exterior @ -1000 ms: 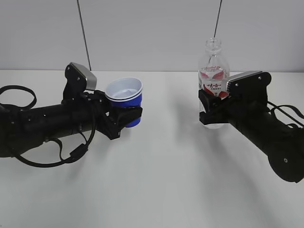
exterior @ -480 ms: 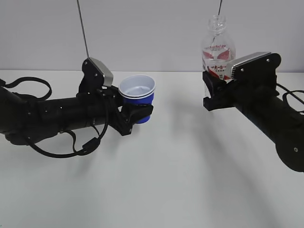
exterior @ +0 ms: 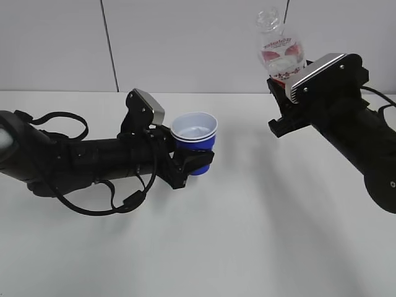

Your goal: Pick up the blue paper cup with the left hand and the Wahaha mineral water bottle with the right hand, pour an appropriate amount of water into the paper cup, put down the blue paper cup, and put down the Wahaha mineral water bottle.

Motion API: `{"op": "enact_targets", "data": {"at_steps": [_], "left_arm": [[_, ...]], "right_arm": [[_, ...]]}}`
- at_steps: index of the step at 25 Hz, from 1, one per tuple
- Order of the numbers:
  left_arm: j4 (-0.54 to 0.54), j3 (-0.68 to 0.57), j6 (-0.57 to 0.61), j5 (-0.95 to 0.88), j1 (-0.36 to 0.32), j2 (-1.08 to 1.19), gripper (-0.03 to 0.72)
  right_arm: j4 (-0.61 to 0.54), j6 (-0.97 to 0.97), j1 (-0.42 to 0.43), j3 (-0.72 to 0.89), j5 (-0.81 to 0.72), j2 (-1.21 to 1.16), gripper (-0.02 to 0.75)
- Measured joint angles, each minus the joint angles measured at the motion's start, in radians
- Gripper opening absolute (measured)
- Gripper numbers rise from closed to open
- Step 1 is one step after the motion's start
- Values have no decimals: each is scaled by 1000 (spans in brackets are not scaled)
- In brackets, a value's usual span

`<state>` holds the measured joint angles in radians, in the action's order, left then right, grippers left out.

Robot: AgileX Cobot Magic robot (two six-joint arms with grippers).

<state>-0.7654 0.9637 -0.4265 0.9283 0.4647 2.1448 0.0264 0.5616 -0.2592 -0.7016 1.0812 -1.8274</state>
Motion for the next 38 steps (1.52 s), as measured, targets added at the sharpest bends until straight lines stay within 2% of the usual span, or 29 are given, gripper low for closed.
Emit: {"op": "enact_targets", "data": {"at_steps": [10, 18, 38], "left_arm": [[0, 69, -33, -6, 50, 0, 438], [-22, 72, -40, -15, 84, 0, 438], [-42, 72, -43, -52, 62, 0, 438]], "right_arm": [[0, 178, 0, 0, -2, 0, 453], [0, 308, 0, 0, -2, 0, 453], [0, 484, 0, -2, -2, 0, 452]]}}
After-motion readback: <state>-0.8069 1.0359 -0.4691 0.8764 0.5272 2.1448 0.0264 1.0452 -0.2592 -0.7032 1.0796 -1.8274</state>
